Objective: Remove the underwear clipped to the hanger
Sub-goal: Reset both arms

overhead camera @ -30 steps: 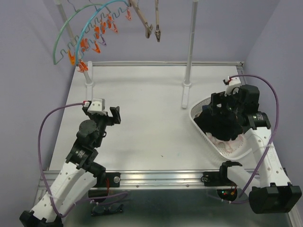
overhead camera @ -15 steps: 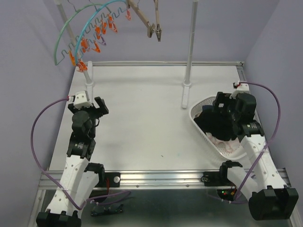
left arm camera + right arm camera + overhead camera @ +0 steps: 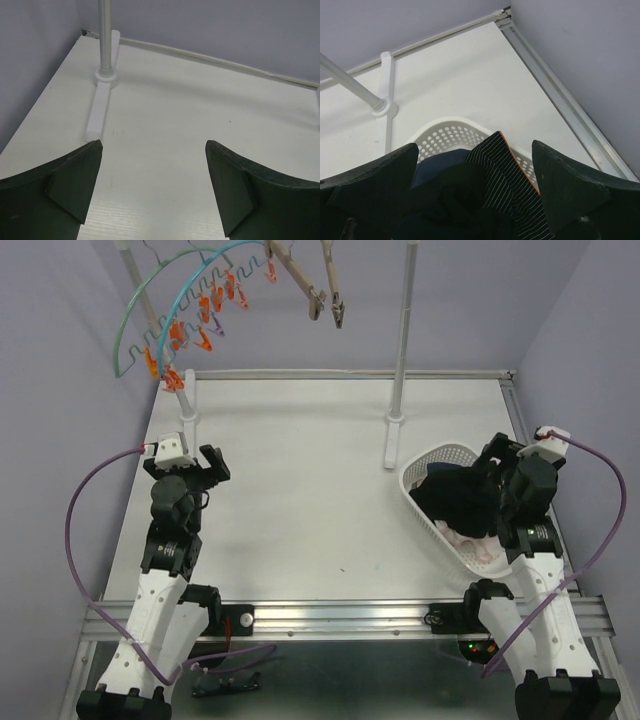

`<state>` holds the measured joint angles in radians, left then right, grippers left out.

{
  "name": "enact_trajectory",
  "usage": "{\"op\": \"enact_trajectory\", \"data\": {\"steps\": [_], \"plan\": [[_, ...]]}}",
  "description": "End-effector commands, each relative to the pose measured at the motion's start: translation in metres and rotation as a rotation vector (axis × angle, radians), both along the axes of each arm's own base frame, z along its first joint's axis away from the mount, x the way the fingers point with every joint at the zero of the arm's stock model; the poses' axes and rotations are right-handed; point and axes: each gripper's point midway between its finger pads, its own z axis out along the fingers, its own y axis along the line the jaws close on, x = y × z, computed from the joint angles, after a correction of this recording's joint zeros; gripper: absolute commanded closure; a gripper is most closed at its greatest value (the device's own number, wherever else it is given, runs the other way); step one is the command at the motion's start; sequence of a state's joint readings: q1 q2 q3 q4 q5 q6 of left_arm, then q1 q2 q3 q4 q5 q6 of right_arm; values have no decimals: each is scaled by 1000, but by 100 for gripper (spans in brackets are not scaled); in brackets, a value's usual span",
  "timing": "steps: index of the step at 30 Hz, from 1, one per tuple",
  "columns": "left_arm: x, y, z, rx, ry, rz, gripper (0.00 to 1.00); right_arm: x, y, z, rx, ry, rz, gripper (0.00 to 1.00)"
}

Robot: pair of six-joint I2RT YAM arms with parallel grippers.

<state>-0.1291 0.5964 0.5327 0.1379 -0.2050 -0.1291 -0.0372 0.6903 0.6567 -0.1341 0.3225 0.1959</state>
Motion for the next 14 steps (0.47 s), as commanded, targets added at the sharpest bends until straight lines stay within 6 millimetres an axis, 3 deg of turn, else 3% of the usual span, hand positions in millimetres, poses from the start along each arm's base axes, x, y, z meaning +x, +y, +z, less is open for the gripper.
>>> {"op": "enact_trajectory", "data": {"steps": [1,14], "plan": [[-1,-1,15,-13,-68,-5,4,-2,-11,14,12,-86,-52,0],[-2,-1,17,-15,-79,-11,4,-3,-17,16,4,-86,-66,0]]}}
